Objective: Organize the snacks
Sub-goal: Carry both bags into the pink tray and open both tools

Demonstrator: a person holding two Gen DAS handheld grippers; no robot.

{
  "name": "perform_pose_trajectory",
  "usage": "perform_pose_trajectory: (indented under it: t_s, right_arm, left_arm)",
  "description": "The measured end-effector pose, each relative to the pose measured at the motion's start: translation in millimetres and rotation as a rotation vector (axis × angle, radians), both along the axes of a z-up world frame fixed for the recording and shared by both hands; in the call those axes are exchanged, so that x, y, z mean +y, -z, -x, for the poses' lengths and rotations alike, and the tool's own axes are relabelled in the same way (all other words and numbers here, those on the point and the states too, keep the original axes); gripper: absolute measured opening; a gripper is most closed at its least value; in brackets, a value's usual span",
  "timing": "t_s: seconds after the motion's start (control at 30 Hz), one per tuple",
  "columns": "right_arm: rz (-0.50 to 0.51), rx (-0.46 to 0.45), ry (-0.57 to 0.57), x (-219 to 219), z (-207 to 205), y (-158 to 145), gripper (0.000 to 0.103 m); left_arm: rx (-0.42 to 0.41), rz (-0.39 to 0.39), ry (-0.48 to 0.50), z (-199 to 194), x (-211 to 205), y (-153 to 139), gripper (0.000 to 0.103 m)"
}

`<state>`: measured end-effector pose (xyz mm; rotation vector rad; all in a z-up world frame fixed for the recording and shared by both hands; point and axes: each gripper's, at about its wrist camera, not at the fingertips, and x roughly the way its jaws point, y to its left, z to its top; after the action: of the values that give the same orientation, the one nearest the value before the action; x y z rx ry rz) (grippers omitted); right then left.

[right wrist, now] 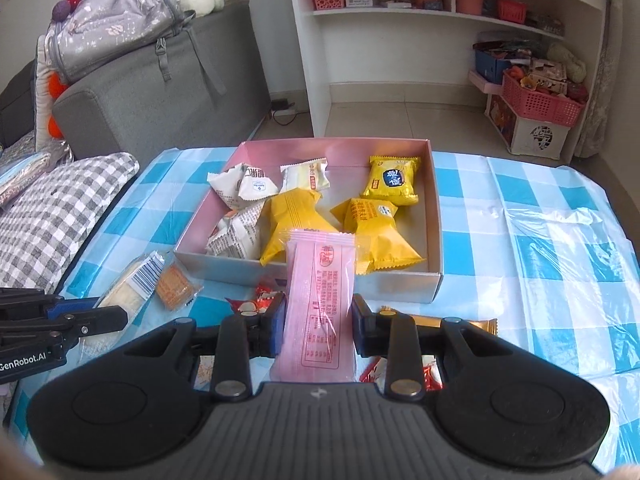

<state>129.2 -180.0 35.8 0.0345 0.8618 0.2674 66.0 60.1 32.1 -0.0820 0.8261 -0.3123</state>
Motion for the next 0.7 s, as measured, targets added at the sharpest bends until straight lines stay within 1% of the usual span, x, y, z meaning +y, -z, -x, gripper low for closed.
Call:
perform_pose_trajectory:
  t_s: [0.23, 0.37, 0.43, 0.53, 0.7]
  right_arm:
    - [-0.082, -0.008, 0.066, -6, -23, -6, 0.029]
    - [-0.135, -0.006, 0.102, -7, -36, -3, 0.029]
    - [-0.155, -0.011, 0.117, -6, -43, 0, 0.029]
    - [-0.188, -0.010, 0.142, -5, -52, 5, 0.029]
    - [-0.242, 0.012, 0.193, -5, -69, 19, 0.029]
  left_arm:
    - [-0.019, 0.037, -0.054, -27, -17, -7, 0.014]
    - [-0.031, 0.042, -0.093, -44, -26, -6, 0.014]
    - [-0.032, 0.063, -0.118, -54, -28, -4, 0.014]
    - [-0.020, 0.092, -0.141, -68, -31, 1, 0.014]
    - [-0.002, 0.084, -0.149, -89, -42, 19, 0.014]
